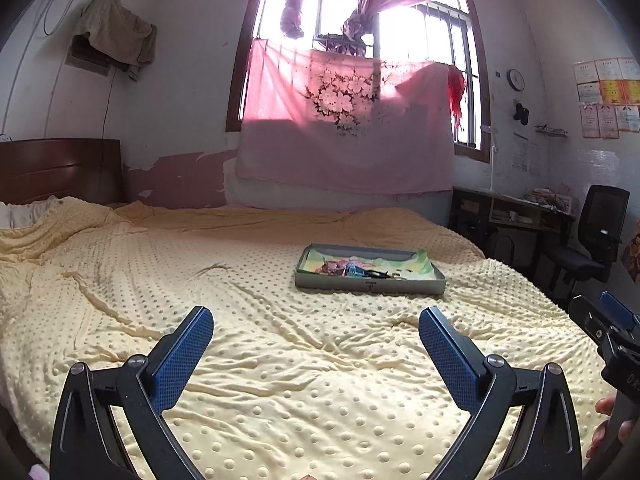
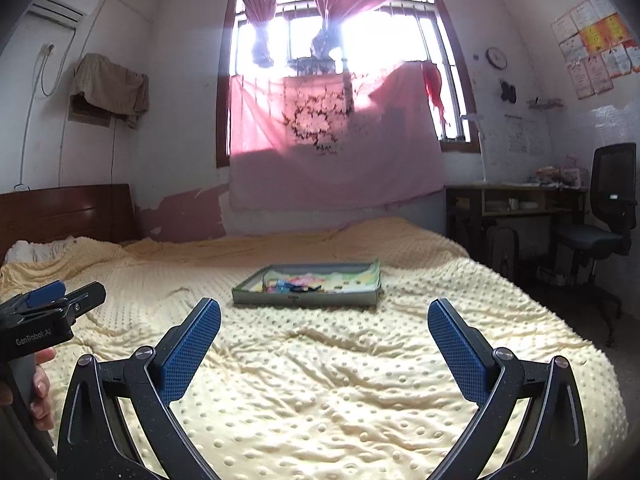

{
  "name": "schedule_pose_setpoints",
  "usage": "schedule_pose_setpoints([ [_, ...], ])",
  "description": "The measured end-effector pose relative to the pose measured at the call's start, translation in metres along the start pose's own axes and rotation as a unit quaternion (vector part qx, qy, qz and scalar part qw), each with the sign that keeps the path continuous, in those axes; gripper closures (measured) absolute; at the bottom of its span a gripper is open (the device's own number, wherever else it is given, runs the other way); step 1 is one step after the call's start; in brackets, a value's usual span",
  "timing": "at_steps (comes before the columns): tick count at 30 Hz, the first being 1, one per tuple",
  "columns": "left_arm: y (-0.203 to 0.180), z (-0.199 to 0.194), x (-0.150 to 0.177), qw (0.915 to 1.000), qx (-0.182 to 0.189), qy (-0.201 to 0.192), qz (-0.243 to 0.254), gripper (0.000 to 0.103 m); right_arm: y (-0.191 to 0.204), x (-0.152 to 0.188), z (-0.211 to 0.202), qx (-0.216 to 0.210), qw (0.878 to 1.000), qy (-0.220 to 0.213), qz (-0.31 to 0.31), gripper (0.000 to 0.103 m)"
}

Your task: Organize jewelry

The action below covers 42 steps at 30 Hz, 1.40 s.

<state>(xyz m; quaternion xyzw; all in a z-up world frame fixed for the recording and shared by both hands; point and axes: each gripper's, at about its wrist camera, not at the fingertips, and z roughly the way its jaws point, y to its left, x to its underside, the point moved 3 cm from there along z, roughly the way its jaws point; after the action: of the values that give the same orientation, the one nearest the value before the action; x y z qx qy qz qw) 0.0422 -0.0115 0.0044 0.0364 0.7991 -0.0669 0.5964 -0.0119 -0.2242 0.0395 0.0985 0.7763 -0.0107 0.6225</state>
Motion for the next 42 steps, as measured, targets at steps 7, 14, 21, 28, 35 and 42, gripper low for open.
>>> schedule_pose_setpoints([
  [7,0.0,0.013,0.015,0.9997,-0.004,0.023,0.008,0.0,-0.001,0.014,0.016,0.006,1.0,0.023,0.001,0.001],
  [14,0.002,0.019,0.016,0.9996,-0.004,0.027,0.005,0.0,0.002,0.016,0.023,0.007,1.0,0.03,-0.003,0.001],
  [21,0.004,0.02,0.015,0.9996,-0.005,0.028,0.002,0.0,0.004,0.017,0.026,0.006,0.999,0.032,-0.003,0.001],
  [28,0.004,0.02,0.015,0.9996,-0.006,0.028,0.003,0.0,0.005,0.02,0.028,0.005,0.999,0.033,-0.002,0.001],
  [35,0.004,0.019,0.014,0.9996,-0.007,0.027,0.002,0.0,0.005,0.02,0.028,0.005,0.999,0.032,-0.002,0.001],
  [42,0.004,0.018,0.014,0.9997,-0.006,0.026,0.0,0.0,0.005,0.02,0.027,0.005,1.0,0.031,-0.001,0.001],
])
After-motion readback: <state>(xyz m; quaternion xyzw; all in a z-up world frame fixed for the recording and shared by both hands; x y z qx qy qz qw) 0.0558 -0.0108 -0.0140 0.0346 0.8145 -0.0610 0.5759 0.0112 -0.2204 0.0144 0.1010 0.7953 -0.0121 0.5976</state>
